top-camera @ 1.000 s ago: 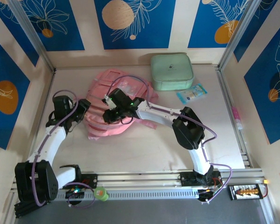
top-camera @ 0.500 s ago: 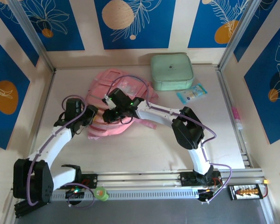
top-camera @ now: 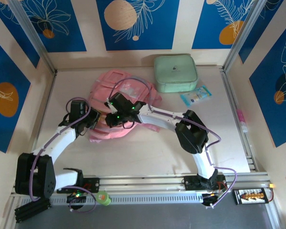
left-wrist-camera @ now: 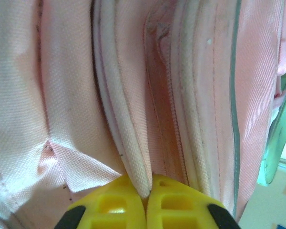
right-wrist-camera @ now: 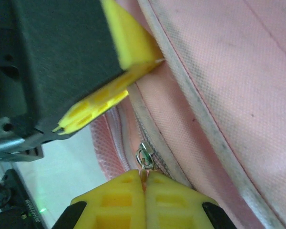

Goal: Pack the student bag

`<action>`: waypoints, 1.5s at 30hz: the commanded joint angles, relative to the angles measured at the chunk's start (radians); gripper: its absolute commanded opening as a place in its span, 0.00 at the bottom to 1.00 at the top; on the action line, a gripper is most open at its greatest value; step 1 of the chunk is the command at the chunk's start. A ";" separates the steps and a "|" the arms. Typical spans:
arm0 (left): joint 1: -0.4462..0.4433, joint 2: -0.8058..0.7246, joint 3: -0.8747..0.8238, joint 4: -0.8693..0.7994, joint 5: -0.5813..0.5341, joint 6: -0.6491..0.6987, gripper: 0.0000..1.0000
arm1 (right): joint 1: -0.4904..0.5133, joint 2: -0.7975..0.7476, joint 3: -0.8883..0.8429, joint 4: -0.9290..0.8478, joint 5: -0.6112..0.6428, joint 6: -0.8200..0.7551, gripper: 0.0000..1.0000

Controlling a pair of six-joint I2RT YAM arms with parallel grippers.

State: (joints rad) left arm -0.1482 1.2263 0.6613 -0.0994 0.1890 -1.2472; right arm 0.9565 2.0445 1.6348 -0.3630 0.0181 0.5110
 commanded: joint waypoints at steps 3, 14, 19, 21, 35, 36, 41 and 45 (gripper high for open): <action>-0.005 -0.030 0.016 0.024 -0.038 0.061 0.00 | 0.006 -0.122 -0.063 -0.128 0.165 0.048 0.00; 0.002 -0.023 0.073 -0.004 -0.010 0.086 0.00 | -0.042 -0.276 -0.228 -0.216 0.375 0.048 0.00; 0.004 -0.021 0.078 -0.030 0.008 0.127 0.00 | -0.111 -0.285 -0.242 -0.160 0.286 -0.124 0.00; 0.004 -0.019 0.083 -0.061 0.010 0.151 0.00 | -0.139 -0.271 -0.220 -0.172 0.251 -0.176 0.00; 0.010 -0.021 0.105 -0.135 0.116 0.313 0.00 | -0.364 -0.166 -0.118 -0.172 0.159 -0.310 0.00; 0.011 -0.022 0.110 -0.148 0.120 0.328 0.00 | -0.377 -0.153 -0.105 -0.170 0.157 -0.311 0.00; 0.013 -0.021 0.121 -0.196 0.125 0.377 0.00 | -0.421 -0.088 -0.033 -0.181 0.176 -0.312 0.00; 0.012 -0.002 0.118 -0.173 0.179 0.392 0.00 | -0.439 -0.045 0.016 -0.201 0.186 -0.312 0.01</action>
State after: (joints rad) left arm -0.1440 1.2186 0.7490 -0.2329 0.2893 -0.9321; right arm 0.5545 1.9717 1.5906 -0.5682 0.1410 0.2092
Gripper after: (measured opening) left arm 0.068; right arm 0.055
